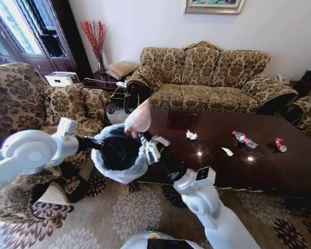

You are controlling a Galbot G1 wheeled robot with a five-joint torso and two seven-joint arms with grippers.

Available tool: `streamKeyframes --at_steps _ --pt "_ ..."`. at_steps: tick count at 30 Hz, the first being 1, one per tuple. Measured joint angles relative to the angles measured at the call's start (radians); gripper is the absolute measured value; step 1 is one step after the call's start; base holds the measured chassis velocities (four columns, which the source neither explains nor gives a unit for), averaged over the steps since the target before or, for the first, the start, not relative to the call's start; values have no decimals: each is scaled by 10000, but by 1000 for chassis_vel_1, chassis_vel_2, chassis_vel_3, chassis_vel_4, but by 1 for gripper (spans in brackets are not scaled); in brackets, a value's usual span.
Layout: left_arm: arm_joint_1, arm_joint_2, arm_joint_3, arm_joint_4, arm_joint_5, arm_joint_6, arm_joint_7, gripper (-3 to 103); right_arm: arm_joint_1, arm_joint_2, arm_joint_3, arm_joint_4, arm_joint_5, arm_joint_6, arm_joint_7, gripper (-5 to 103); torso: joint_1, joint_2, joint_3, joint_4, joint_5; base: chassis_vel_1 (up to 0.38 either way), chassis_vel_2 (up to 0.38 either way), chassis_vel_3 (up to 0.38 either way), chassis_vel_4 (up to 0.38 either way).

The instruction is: Move to the front of the table and place the trash on the table into the trash bin.

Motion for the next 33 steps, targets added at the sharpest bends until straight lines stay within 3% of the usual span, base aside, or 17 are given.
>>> streamKeyframes --at_steps 2,8,11,13,14,19,20,22,23,25,26,28,33 --pt "-59 17 -36 -381 -142 8 -115 0 3 163 -261 -244 -292 -72 80 13 0 0 0 3 -1 0 0 0 0" --pt "-109 -136 -102 -770 -226 16 -226 0 -63 319 -474 -442 -616 -121 120 30 0 0 0 -1 -1 0 0 0 0" --pt "-109 -262 -128 -894 -227 18 -238 0 -159 345 -529 -438 -696 -154 117 46 0 0 0 1 -2 0 0 0 0" --pt "-109 -283 -131 -909 -226 18 -239 0 -197 333 -546 -429 -714 -154 102 46 0 0 0 1 -2 0 0 0 0" --pt "-108 -312 -132 -921 -226 18 -239 0 -282 292 -560 -397 -734 -117 41 51 0 0 0 1 -3 0 0 0 0" --pt "-114 -443 -162 -720 -219 14 -263 0 -725 237 53 205 -334 219 -135 74 0 0 0 -1 -1 0 0 0 0" --pt "-114 -443 -162 -720 -219 14 -263 0 -725 237 53 205 -334 219 -135 74 0 0 0 -1 -1 0 0 0 0" --pt "-157 -546 -244 -320 -206 13 -368 0 -1112 230 1082 847 41 263 450 84 0 0 0 -2 -1 0 0 0 0" --pt "-157 -546 -244 -320 -206 13 -368 0 -1112 230 1082 847 41 263 450 84 0 0 0 -2 -1 0 0 0 0" --pt "-224 -674 -328 116 -206 13 -487 0 -1478 112 2069 1127 172 297 1725 95 0 -1 0 0 -1 0 0 0 0" --pt "-224 -674 -328 116 -206 13 -487 0 -1478 112 2069 1127 172 297 1725 95 0 -1 0 0 -1 0 0 0 0" --pt "-265 -858 -393 467 -195 7 -632 0 -1815 15 3240 895 422 -32 2920 100 0 -1 -1 -2 -2 0 0 0 0" --pt "-243 -1242 -407 568 -69 7 -724 0 -2037 23 4728 -628 889 -529 3796 100 0 -2 0 0 0 0 0 0 0"
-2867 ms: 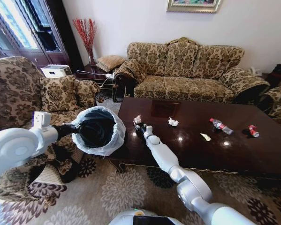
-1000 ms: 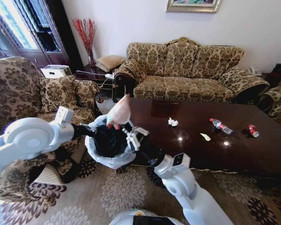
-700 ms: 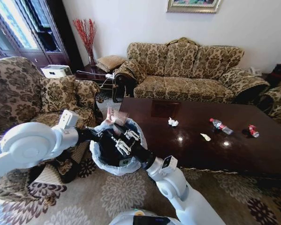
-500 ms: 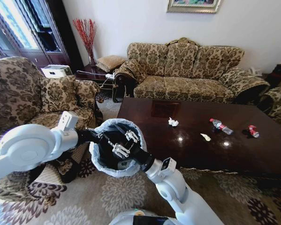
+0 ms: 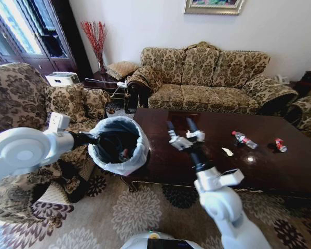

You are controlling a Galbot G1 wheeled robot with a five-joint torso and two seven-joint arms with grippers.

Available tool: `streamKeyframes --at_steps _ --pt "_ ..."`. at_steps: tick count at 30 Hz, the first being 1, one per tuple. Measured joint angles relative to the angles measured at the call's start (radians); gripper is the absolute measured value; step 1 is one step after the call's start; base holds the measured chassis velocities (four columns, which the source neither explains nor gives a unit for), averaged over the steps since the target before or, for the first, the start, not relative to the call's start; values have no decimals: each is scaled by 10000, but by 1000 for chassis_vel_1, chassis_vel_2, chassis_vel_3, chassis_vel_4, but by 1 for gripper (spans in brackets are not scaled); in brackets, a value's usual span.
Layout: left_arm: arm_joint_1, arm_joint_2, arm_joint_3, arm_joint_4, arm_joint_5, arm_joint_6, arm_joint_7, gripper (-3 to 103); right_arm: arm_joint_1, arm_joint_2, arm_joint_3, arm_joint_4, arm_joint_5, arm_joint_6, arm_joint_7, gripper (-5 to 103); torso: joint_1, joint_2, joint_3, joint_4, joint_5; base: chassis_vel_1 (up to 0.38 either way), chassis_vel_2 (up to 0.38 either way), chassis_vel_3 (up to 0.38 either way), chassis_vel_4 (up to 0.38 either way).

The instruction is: Move to the front of the table and place the trash on the table into the trash bin.

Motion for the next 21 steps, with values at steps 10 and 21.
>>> streamKeyframes --at_steps 10,21 --pt "34 -247 -22 -137 130 0 -12 0 838 270 93 -2041 -364 33 125 100 -1 0 0 2 -2 -59 -44 58 51" --pt "66 -269 38 -269 229 -8 33 0 3001 1109 -592 -5722 -1683 70 497 100 1 0 1 -5 4 -211 -206 221 218"
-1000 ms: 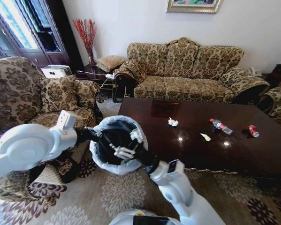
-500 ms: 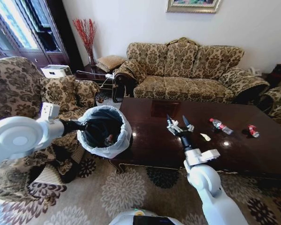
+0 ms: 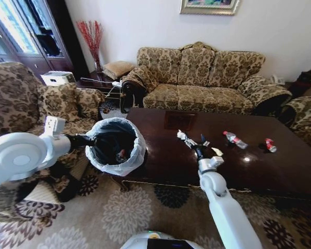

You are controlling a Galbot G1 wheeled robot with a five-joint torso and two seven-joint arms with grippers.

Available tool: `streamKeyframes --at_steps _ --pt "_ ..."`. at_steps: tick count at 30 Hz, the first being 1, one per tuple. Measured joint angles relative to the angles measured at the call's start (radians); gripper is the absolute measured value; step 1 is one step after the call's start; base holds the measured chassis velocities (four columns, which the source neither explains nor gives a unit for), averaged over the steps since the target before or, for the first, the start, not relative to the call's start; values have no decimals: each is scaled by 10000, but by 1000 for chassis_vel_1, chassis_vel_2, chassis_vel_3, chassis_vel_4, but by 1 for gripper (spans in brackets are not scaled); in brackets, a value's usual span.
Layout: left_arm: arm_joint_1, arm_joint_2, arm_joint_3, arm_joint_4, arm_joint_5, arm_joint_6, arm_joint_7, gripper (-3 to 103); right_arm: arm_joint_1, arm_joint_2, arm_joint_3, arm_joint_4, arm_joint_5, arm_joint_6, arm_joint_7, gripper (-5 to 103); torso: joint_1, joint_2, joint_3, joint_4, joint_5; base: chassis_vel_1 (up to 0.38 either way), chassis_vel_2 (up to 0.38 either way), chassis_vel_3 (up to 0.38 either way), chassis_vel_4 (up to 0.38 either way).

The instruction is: Move to the front of the table and place the trash on the table into the trash bin.

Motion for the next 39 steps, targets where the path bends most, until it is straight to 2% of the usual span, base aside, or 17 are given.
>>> streamKeyframes --at_steps 1,4,6,10,13,16,22,29,39 --pt "0 0 0 0 0 0 0 0 0 0 0 0 0 0 0 100 0 0 0 0 0 -255 -219 189 214" --pt "0 55 27 -15 9 -41 34 0 1253 533 -569 -1968 -115 90 254 100 3 -1 2 -6 8 -159 -144 82 101" --pt "0 64 34 -11 15 -51 36 0 1678 732 -758 -2521 -116 110 342 100 3 -1 2 -6 1 -72 -58 6 34" --pt "14 74 63 -7 26 -73 34 0 2748 1343 -1124 -3881 -273 239 492 100 0 -1 1 17 -23 15 31 -13 -11" --pt "22 96 113 -9 34 -84 30 0 3391 1738 -1302 -4835 -408 370 488 100 -1 0 0 26 -14 72 104 -6 -22" --pt "28 120 145 -9 36 -104 32 0 4014 2202 -1337 -5974 -610 480 481 100 -2 0 0 10 -12 42 34 -8 5" --pt "41 54 146 -59 37 -108 63 0 4246 2538 -1183 -6489 -1139 525 684 100 1 0 1 -4 -3 0 0 0 0" --pt "42 -1 134 -212 181 -130 153 0 4407 2737 -1005 -6965 -1986 514 1257 100 -3 0 -2 7 -8 0 0 0 0" --pt "82 -181 77 -334 197 -138 186 0 4693 2801 -811 -7827 -1887 502 1325 102 -1 1 -1 2 -6 0 0 0 0"
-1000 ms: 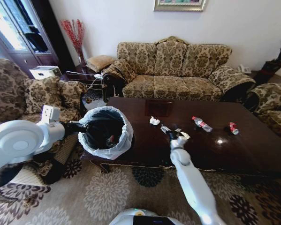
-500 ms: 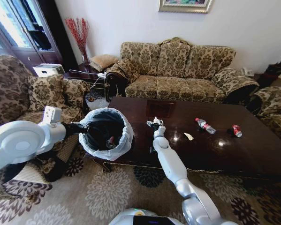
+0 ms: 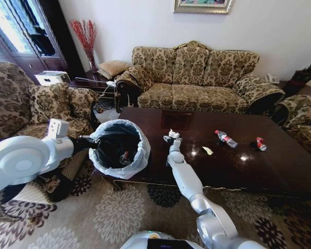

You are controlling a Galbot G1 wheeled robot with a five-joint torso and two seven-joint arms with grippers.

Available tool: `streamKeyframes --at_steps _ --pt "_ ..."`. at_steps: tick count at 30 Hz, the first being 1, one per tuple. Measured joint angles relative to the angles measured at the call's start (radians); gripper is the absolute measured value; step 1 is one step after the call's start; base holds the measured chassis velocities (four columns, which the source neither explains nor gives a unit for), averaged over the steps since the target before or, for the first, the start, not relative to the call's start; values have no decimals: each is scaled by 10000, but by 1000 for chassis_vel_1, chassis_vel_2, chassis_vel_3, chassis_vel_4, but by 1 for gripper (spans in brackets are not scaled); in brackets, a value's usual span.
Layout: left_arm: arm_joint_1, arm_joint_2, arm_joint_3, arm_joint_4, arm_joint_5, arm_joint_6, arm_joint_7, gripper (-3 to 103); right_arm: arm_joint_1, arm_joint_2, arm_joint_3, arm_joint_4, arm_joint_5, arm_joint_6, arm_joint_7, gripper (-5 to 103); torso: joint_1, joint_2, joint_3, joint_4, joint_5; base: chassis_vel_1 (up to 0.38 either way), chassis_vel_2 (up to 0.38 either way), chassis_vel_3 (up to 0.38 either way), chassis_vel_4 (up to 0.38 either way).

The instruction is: Move to the front of the table and place the trash on the table into the trash bin.

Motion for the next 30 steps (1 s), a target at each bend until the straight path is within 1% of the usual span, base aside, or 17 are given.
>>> streamKeyframes --at_steps 3,5,6,7,11,12,15,16,17,18,19,20,23,24,27,28,30 --pt "7 -42 -1 18 13 -12 14 0 91 -3 19 -245 276 38 -175 91 -1 0 -1 4 0 0 0 0 0" --pt "9 -56 -1 26 15 -15 19 0 113 -4 27 -303 335 52 -218 91 -1 0 0 5 0 0 0 0 0" --pt "16 -82 0 36 25 -16 30 0 129 -6 29 -344 393 63 -276 88 -1 1 -1 4 0 0 0 0 0" --pt "16 -82 0 36 25 -16 30 0 129 -6 29 -344 393 63 -276 88 -1 1 -1 4 0 0 0 0 0" --pt "87 -259 2 45 220 -58 147 0 195 -12 27 -425 522 64 -382 71 0 0 0 3 0 0 0 0 0" --pt "87 -259 2 45 220 -58 147 0 195 -12 27 -425 522 64 -382 71 0 0 0 3 0 0 0 0 0" --pt "104 -302 4 52 266 -59 174 0 265 -13 18 -472 600 64 -424 60 -1 1 -1 4 0 0 0 0 0" --pt "104 -302 4 52 266 -59 174 0 265 -13 18 -472 600 64 -424 60 -1 1 -1 4 0 0 0 0 0" --pt "102 -296 4 57 267 -61 177 0 286 -14 17 -488 622 64 -433 56 -1 0 -1 5 0 0 0 0 0" --pt "96 -274 4 58 268 -69 181 0 294 -15 13 -489 646 58 -458 56 -1 0 -1 4 0 0 0 0 0" --pt "90 -259 4 59 268 -77 185 0 295 -15 9 -488 664 50 -479 51 -1 0 0 3 0 0 0 0 0" --pt "90 -259 4 59 268 -77 185 0 295 -15 9 -488 664 50 -479 51 -1 0 0 3 0 0 0 0 0" --pt "84 -254 12 60 268 -96 186 0 278 -69 -3 -434 762 10 -543 40 0 0 0 3 1 0 0 0 0" --pt "84 -254 12 60 268 -96 186 0 278 -69 -3 -434 762 10 -543 40 0 0 0 3 1 0 0 0 0" --pt "88 -291 25 53 268 -97 186 0 237 -135 -19 -403 857 -6 -582 28 -1 1 0 3 0 0 0 0 0" --pt "88 -291 25 53 268 -97 186 0 237 -135 -19 -403 857 -6 -582 28 -1 1 0 3 0 0 0 0 0" --pt "89 -296 26 48 269 -97 186 0 205 -156 -22 -353 894 -15 -590 24 0 0 0 3 0 0 0 0 0"
